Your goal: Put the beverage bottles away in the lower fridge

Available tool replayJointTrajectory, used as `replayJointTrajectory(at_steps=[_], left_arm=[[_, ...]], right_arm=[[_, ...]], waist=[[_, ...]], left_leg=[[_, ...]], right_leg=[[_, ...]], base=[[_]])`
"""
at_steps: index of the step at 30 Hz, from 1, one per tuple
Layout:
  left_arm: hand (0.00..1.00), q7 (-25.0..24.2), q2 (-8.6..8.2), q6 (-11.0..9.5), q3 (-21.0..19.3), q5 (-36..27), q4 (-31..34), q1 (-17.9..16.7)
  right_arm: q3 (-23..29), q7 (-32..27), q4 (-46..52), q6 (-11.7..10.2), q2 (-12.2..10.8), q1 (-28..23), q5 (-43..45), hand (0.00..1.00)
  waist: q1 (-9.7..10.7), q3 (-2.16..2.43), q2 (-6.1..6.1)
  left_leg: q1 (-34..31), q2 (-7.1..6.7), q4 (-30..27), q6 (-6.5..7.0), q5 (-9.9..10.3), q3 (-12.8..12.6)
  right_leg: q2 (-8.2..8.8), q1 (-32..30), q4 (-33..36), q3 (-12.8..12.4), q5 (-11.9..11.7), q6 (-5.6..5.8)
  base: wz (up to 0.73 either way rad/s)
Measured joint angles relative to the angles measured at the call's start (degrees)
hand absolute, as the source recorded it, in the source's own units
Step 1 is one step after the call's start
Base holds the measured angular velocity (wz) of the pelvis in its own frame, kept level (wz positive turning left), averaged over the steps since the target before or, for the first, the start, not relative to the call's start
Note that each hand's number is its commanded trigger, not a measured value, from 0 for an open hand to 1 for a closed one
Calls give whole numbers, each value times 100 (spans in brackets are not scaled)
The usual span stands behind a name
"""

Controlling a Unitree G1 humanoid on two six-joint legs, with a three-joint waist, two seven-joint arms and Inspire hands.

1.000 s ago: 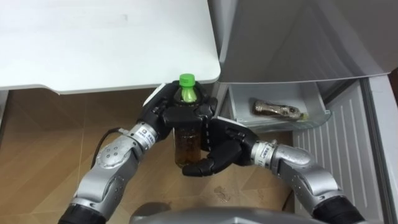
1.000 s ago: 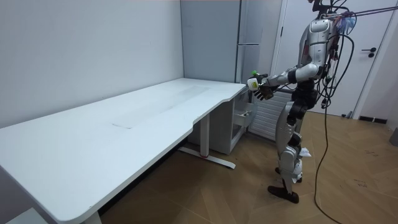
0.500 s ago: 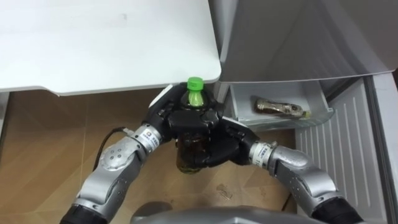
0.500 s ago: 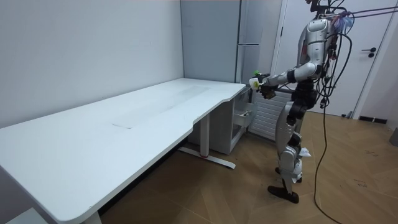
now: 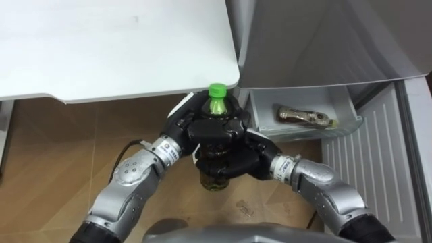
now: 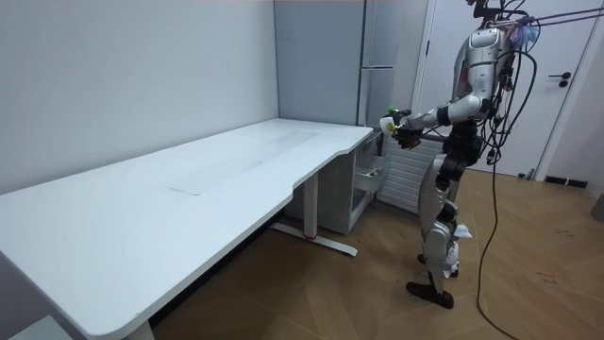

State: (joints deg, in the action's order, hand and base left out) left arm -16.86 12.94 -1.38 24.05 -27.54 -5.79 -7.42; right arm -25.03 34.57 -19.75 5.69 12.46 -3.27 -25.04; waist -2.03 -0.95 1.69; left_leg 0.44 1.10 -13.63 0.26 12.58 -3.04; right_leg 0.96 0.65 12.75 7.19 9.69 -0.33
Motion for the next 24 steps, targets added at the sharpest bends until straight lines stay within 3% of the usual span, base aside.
replayJointTrajectory(at_steps=[14, 24], left_arm=[[0, 57, -1, -58, -119, 351, 224, 73], [0, 285, 48, -178, -321, 582, 1077, 72]], right_arm=[[-83, 129, -2, -132, 91, 0, -456, 100], [-65, 413, 9, -573, 111, -16, -1149, 100]], waist=[[21, -1, 20], [18, 1, 89]], left_leg=[[15, 4, 2, 0, -1, -3], [27, 4, -34, -2, 0, 20]], right_leg=[[-1, 36, -16, 30, 0, 0], [-6, 134, -118, 63, -6, -9]], base=[[0], [1]])
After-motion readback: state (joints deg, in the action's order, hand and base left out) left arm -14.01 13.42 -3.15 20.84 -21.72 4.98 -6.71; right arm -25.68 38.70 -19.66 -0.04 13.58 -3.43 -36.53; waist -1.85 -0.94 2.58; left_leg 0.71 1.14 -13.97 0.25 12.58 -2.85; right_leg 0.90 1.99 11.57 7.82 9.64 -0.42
